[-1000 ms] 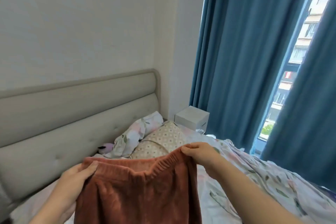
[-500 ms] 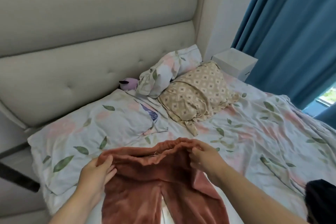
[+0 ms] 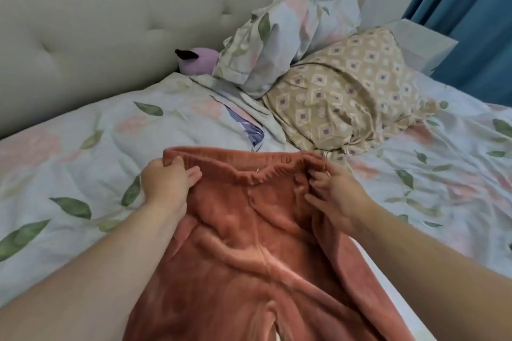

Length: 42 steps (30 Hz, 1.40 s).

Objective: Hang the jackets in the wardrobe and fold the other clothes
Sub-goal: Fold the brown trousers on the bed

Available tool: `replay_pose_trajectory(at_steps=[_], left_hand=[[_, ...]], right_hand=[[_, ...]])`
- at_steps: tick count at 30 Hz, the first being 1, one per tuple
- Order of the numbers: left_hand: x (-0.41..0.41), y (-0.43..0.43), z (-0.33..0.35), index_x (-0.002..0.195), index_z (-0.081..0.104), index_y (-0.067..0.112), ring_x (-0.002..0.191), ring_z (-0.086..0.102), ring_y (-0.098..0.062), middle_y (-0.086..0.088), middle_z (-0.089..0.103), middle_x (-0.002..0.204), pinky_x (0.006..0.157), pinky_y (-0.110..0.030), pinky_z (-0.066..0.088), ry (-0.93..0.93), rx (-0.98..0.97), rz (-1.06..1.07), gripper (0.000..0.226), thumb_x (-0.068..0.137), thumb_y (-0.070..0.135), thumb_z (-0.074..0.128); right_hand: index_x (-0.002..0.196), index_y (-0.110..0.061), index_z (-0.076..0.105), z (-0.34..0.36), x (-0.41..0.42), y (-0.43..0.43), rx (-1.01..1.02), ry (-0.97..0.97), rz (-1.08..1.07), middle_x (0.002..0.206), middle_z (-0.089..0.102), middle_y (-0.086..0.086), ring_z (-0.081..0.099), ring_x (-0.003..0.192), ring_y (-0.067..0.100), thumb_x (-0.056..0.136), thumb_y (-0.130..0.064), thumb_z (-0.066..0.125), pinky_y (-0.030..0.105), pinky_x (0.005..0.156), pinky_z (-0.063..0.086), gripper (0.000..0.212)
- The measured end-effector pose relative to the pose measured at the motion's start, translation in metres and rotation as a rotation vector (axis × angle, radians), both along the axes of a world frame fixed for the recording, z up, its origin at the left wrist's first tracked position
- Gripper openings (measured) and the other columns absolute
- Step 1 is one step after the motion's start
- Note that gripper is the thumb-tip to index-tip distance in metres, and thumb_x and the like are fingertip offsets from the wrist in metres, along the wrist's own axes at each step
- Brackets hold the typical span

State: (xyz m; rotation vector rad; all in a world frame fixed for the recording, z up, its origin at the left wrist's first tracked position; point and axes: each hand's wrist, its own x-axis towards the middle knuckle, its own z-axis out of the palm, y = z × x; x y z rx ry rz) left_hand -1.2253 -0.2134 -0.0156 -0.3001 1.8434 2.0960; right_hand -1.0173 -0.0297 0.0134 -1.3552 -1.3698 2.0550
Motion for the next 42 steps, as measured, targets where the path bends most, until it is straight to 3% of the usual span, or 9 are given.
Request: replay_pose_trajectory(at_steps=[4, 9, 12, 13, 15, 17, 23, 32, 42], left_hand=[[-0.062, 0.043, 0.001, 0.103, 0.051, 0.005, 0.063, 0.073, -0.012, -0.009, 0.059, 0.096, 0.059, -0.020, 0.057, 0.124, -0.034, -0.022, 0.009, 0.101, 0.006, 0.042], [-0.119, 0.063, -0.042, 0.085, 0.048, 0.021, 0.077, 0.073, -0.016, -0.013, 0.067, 0.102, 0.078, -0.036, 0.061, 0.400, -0.394, -0.238, 0.016, 0.099, 0.015, 0.047], [-0.126, 0.066, -0.074, 0.096, 0.045, 0.022, 0.083, 0.067, -0.012, -0.007, 0.062, 0.108, 0.085, -0.027, 0.056, 0.619, -0.508, -0.291, 0.028, 0.079, 0.028, 0.067], [-0.128, 0.068, -0.083, 0.102, 0.044, 0.024, 0.088, 0.065, -0.012, -0.006, 0.058, 0.113, 0.086, -0.026, 0.054, 0.667, -0.510, -0.302, 0.043, 0.071, 0.035, 0.073], [-0.134, 0.075, -0.093, 0.113, 0.045, 0.023, 0.102, 0.056, -0.013, -0.005, 0.053, 0.120, 0.091, -0.028, 0.049, 0.723, -0.599, -0.261, 0.067, 0.061, 0.050, 0.078], [-0.146, 0.086, -0.098, 0.120, 0.046, 0.020, 0.107, 0.053, -0.016, -0.004, 0.050, 0.124, 0.090, -0.027, 0.043, 0.735, -0.697, -0.205, 0.077, 0.060, 0.056, 0.079], [-0.167, 0.115, -0.105, 0.112, 0.051, 0.008, 0.108, 0.049, -0.026, -0.014, 0.050, 0.119, 0.089, -0.035, 0.040, 0.871, -0.733, -0.165, 0.067, 0.067, 0.047, 0.081], [-0.166, 0.119, -0.105, 0.118, 0.053, -0.002, 0.104, 0.038, -0.020, -0.024, 0.053, 0.112, 0.084, -0.033, 0.034, 0.950, -0.733, -0.174, 0.068, 0.068, 0.034, 0.083], [-0.164, 0.117, -0.104, 0.123, 0.051, 0.002, 0.103, 0.042, -0.019, -0.020, 0.052, 0.112, 0.083, -0.032, 0.037, 0.955, -0.740, -0.143, 0.075, 0.064, 0.034, 0.086]], right_hand=[[0.131, -0.031, 0.060, -0.013, -0.049, 0.035, 0.047, -0.022, -0.039, 0.130, 0.059, -0.004, 0.057, 0.118, 0.014, 0.091, 0.013, 0.038, 0.031, 0.075, 0.052, 0.063], [0.123, -0.037, 0.063, -0.036, -0.099, 0.076, 0.175, -0.075, -0.001, 0.124, 0.058, -0.004, 0.053, 0.114, 0.011, 0.087, 0.013, 0.036, 0.029, 0.077, 0.050, 0.067], [0.120, -0.030, 0.063, -0.052, -0.125, 0.092, 0.271, -0.048, 0.002, 0.118, 0.063, -0.001, 0.059, 0.094, 0.007, 0.084, 0.010, 0.046, 0.022, 0.075, 0.050, 0.055], [0.128, -0.025, 0.057, -0.062, -0.131, 0.097, 0.363, -0.073, 0.044, 0.129, 0.061, 0.002, 0.061, 0.100, 0.008, 0.084, 0.003, 0.056, 0.020, 0.081, 0.051, 0.053], [0.156, -0.024, 0.020, -0.084, -0.135, 0.104, 0.604, -0.239, 0.283, 0.149, 0.047, 0.001, 0.049, 0.131, 0.010, 0.078, -0.026, 0.075, 0.021, 0.105, 0.039, 0.095], [0.158, -0.029, -0.007, -0.108, -0.135, 0.105, 0.842, -0.426, 0.454, 0.154, 0.041, 0.002, 0.041, 0.139, 0.015, 0.075, -0.053, 0.073, 0.019, 0.108, 0.028, 0.118], [0.159, -0.013, 0.011, -0.152, -0.142, 0.105, 1.360, -0.571, 0.418, 0.144, 0.046, 0.021, 0.041, 0.131, 0.034, 0.083, -0.067, 0.038, 0.037, 0.112, 0.025, 0.097], [0.157, -0.005, 0.015, -0.150, -0.148, 0.111, 1.378, -0.631, 0.458, 0.132, 0.048, 0.027, 0.047, 0.111, 0.041, 0.081, -0.063, 0.036, 0.037, 0.099, 0.025, 0.098], [0.157, -0.006, 0.017, -0.154, -0.149, 0.113, 1.324, -0.607, 0.443, 0.134, 0.048, 0.024, 0.047, 0.115, 0.039, 0.078, -0.066, 0.041, 0.047, 0.105, 0.036, 0.102]])
